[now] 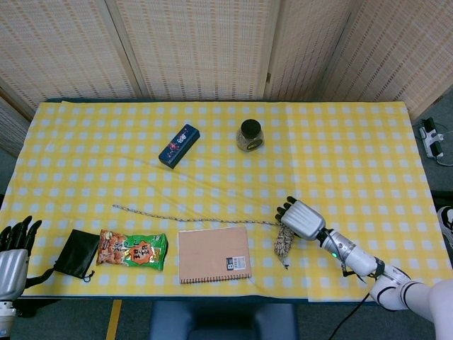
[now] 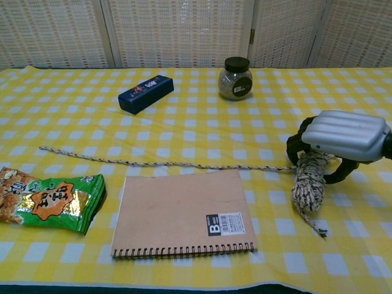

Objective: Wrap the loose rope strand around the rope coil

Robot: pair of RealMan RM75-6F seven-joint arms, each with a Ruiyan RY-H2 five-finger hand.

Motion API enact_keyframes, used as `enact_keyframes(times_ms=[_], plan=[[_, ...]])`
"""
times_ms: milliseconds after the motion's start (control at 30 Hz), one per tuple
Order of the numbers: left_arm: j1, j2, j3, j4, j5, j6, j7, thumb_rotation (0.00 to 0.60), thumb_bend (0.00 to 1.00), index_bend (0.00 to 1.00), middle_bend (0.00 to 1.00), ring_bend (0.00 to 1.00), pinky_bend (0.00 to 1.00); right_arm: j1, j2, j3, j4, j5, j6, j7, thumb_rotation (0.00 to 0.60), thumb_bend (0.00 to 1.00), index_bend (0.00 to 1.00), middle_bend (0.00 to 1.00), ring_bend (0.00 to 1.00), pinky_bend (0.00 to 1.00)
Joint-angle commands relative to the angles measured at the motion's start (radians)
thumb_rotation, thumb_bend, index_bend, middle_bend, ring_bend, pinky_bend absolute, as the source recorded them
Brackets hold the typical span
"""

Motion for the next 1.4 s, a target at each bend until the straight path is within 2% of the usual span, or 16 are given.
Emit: enact_keyframes(times_ms=[33, 167, 433, 667, 867, 933, 1167, 1300, 1400], plan=[[0.001, 0.000, 0.001, 0.001, 0.000, 0.000, -0.002, 0.600, 0.13, 0.00, 0.00, 0.00, 0.00, 0.003, -0.007, -0.003, 0.013, -0.004, 0.013, 0.014, 0.600, 0.39, 0.59, 0.47, 0.49, 0.36], [0.000, 0.002, 0.000, 0.003, 0.001, -0.001, -0.005, 0.600, 0.13, 0.00, 0.00, 0.00, 0.00, 0.006, -0.005, -0.007, 0.025, -0.004, 0.024, 0.030, 0.600, 0.47, 0.64, 0.51, 0.53, 0.41], [-0.014, 0.005, -0.004, 0.004, 0.024, -0.004, -0.011, 0.600, 0.13, 0.00, 0.00, 0.00, 0.00, -0.002, 0.054, -0.008, -0.017, -0.001, 0.068, 0.047, 0.600, 0.53, 0.70, 0.55, 0.56, 0.46], [-0.065, 0.004, -0.020, 0.009, 0.102, -0.011, -0.025, 0.600, 0.13, 0.00, 0.00, 0.00, 0.00, -0.021, 0.112, -0.003, -0.073, 0.018, 0.103, 0.073, 0.600, 0.58, 0.77, 0.60, 0.63, 0.50], [-0.133, 0.000, -0.047, 0.028, 0.145, -0.051, -0.084, 0.600, 0.15, 0.01, 0.04, 0.07, 0.01, -0.040, 0.150, 0.007, -0.115, 0.045, 0.130, 0.130, 0.600, 0.60, 0.81, 0.63, 0.67, 0.53], [-0.158, -0.008, -0.057, 0.039, 0.159, -0.065, -0.105, 0.600, 0.15, 0.04, 0.07, 0.09, 0.03, -0.049, 0.160, 0.014, -0.124, 0.055, 0.145, 0.155, 0.600, 0.61, 0.82, 0.64, 0.68, 0.54], [-0.250, -0.053, -0.083, 0.107, 0.157, -0.155, -0.161, 0.600, 0.16, 0.27, 0.21, 0.24, 0.19, -0.078, 0.201, 0.037, -0.176, 0.091, 0.194, 0.288, 0.600, 0.61, 0.84, 0.65, 0.68, 0.55], [-0.304, -0.079, -0.096, 0.151, 0.145, -0.214, -0.164, 0.600, 0.24, 0.33, 0.30, 0.34, 0.25, -0.089, 0.225, 0.050, -0.203, 0.107, 0.207, 0.306, 0.600, 0.61, 0.84, 0.65, 0.68, 0.55], [-0.343, -0.095, -0.101, 0.175, 0.129, -0.268, -0.161, 0.600, 0.25, 0.36, 0.36, 0.40, 0.31, -0.095, 0.232, 0.059, -0.220, 0.120, 0.204, 0.299, 0.600, 0.61, 0.84, 0.65, 0.68, 0.55]])
